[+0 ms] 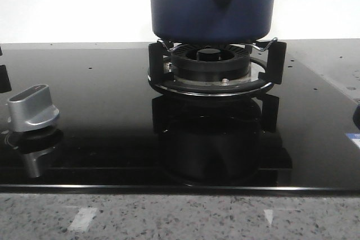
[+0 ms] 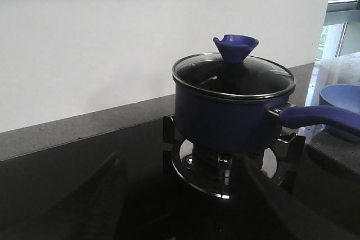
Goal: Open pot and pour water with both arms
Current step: 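Bring the left gripper above the blue lid knob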
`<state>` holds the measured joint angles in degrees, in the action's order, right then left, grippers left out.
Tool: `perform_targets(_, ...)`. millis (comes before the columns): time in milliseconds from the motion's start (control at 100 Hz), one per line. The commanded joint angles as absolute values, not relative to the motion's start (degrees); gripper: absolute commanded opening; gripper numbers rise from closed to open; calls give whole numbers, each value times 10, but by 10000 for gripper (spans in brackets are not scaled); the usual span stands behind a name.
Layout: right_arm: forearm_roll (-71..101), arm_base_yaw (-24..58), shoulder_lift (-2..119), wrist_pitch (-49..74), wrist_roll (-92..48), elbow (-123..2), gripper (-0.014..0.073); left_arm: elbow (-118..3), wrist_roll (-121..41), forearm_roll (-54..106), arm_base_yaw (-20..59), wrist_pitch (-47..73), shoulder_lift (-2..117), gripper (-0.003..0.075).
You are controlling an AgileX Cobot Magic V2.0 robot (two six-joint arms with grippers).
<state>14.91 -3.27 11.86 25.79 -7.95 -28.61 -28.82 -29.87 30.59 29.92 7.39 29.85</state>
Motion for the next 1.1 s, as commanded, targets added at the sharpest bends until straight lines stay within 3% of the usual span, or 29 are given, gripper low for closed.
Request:
perform_targets(0,148,-32,132,212,-85,-306,383,-308,-299,309,303,42,306,431)
perform_targets(70,148,-32,132,212,-85,-306,383,-308,-299,309,303,40,309,465)
perform_targets(1090,148,-32,132,216,-85,-306,383,-408,-300,312,317,60,476,463)
